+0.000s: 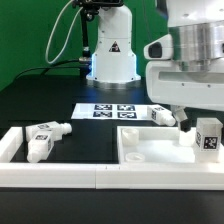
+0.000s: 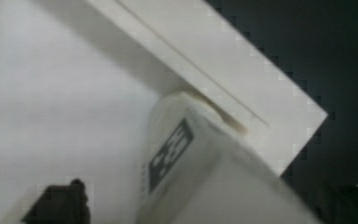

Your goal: Assemble one leg

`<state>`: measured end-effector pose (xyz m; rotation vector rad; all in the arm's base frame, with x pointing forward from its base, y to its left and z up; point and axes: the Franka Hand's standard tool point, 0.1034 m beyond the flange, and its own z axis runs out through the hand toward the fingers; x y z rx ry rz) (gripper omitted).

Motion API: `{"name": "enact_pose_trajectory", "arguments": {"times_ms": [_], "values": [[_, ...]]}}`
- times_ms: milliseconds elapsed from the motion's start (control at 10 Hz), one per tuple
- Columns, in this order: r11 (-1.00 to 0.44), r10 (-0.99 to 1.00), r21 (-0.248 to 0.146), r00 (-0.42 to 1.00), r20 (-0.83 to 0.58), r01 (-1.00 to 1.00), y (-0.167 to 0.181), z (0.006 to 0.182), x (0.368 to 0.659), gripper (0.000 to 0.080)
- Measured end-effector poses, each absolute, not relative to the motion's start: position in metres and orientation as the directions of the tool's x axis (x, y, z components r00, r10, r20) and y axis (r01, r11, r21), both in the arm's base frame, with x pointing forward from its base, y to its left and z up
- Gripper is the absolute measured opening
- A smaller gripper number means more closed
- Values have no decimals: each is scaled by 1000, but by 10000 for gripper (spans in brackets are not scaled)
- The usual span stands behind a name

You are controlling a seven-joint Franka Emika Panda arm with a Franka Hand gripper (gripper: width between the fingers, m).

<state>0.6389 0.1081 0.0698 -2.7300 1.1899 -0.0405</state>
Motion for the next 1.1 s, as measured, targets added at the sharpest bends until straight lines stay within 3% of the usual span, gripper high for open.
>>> {"name": "enact_pose_trajectory", "arguments": {"times_ms": [200, 400, 500, 600, 700, 800, 900, 1100], "values": [[-766, -629, -159, 777, -16, -623, 107, 70, 639, 648], [-967, -238, -110, 970, 43, -232, 109, 75, 641, 649], [-945, -310, -120, 950, 32, -305, 109, 74, 641, 645], [-940, -325, -121, 945, 29, -320, 110, 74, 640, 530], [-935, -339, -122, 940, 27, -334, 110, 74, 640, 530], [-906, -409, -124, 912, 17, -404, 110, 73, 640, 350], [-874, -474, -123, 880, 9, -470, 109, 73, 640, 285], [-776, -623, -122, 782, -11, -619, 108, 73, 640, 285]]}}
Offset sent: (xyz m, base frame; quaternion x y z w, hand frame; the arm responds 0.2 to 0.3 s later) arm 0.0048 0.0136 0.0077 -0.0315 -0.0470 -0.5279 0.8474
